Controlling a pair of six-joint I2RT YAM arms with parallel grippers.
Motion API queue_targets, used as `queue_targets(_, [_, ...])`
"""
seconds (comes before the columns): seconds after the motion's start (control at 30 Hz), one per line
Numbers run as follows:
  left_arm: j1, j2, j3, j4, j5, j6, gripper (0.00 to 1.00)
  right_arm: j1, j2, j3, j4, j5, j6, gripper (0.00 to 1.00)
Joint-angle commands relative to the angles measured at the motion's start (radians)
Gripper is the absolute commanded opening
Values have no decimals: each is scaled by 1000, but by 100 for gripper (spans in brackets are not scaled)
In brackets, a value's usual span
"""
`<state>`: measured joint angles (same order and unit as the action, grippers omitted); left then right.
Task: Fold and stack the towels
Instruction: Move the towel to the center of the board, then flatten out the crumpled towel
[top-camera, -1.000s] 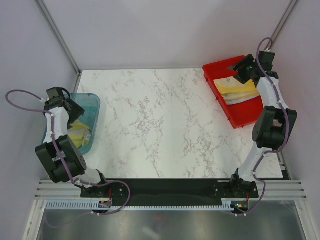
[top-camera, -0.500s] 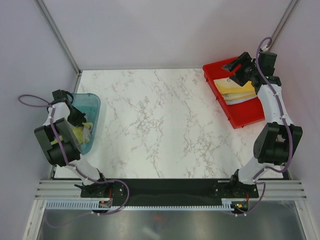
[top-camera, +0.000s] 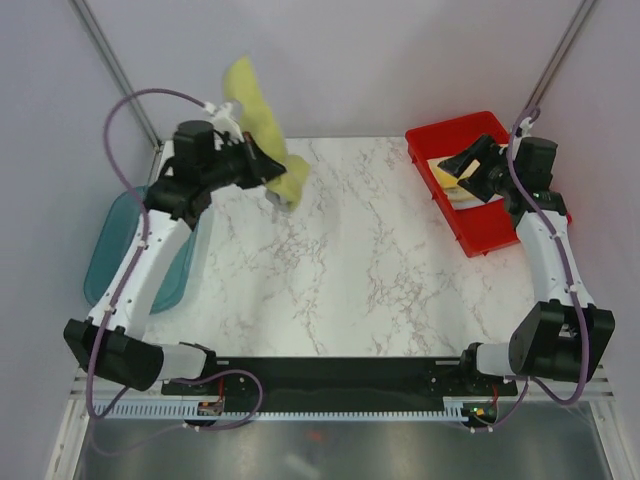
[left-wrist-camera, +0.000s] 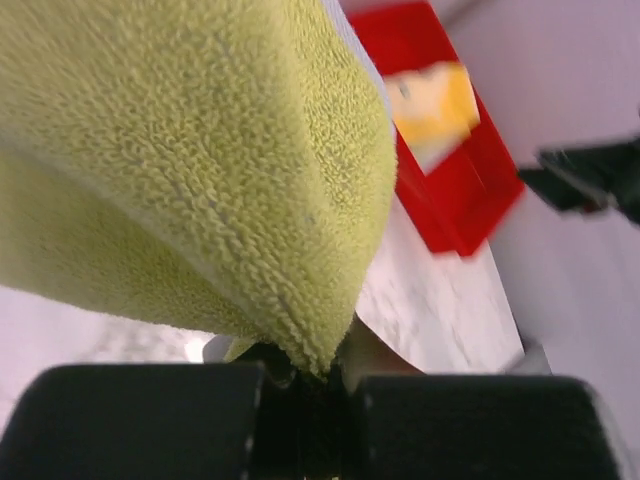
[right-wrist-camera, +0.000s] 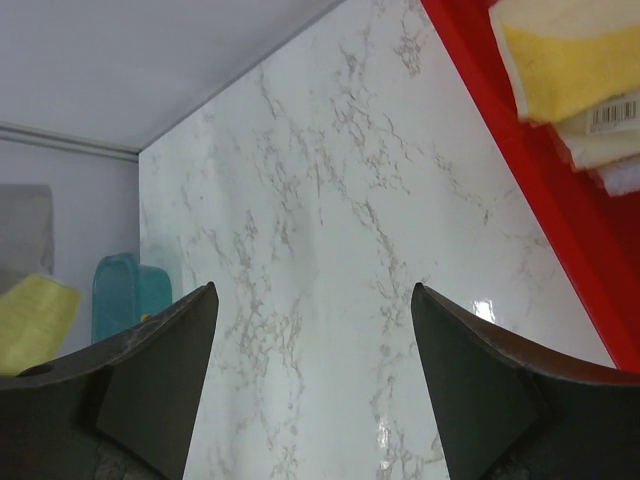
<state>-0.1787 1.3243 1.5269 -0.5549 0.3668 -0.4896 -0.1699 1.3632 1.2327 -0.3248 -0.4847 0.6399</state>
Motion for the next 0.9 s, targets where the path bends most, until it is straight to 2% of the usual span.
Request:
queue_targets(0.0, [-161,44,-213,133,194,-70,5,7,-21,-64,3,4,-49,86])
queue_targets(0.03, [-235,49,-262,239,231,-88,9,12,-30,-90,-2,11,-65,85])
queue_targets(0.17, [-315,139,-431,312,218,-101,32,68,-49,-142,-49,92,-101,87])
queue_targets(0.23, [-314,179,-451,290,190,-87,36,107,-56,-173,-62,153,-132,87])
queue_targets(0.27, [-314,181,-450,244,166,-54,42,151,-55,-177,-75,188,-172,87])
queue_targets(0.33, [-312,159,-438,190,35,-35,51,200,-39,-202,-108,248,-195,88])
queue_targets(0.4, [-311,148,-416,115,-43,-4,60,222,-24,-229,-68,248,-192,85])
queue_targets(0.47, [-311,148,-401,63,-143,9,64,282,-7,-254,-24,253,-181,83])
queue_targets(0.67, [-308,179,-429,43,-258,6,68,475,174,-168,44,339,-174,79])
queue_targets(0.8, [-213,272,-373,46,-302,-18,66,500,425,11,76,351,-186,71])
queue_targets(0.87, [-182,302,-340,75,-325,-21,65,500,499,74,85,356,-219,69])
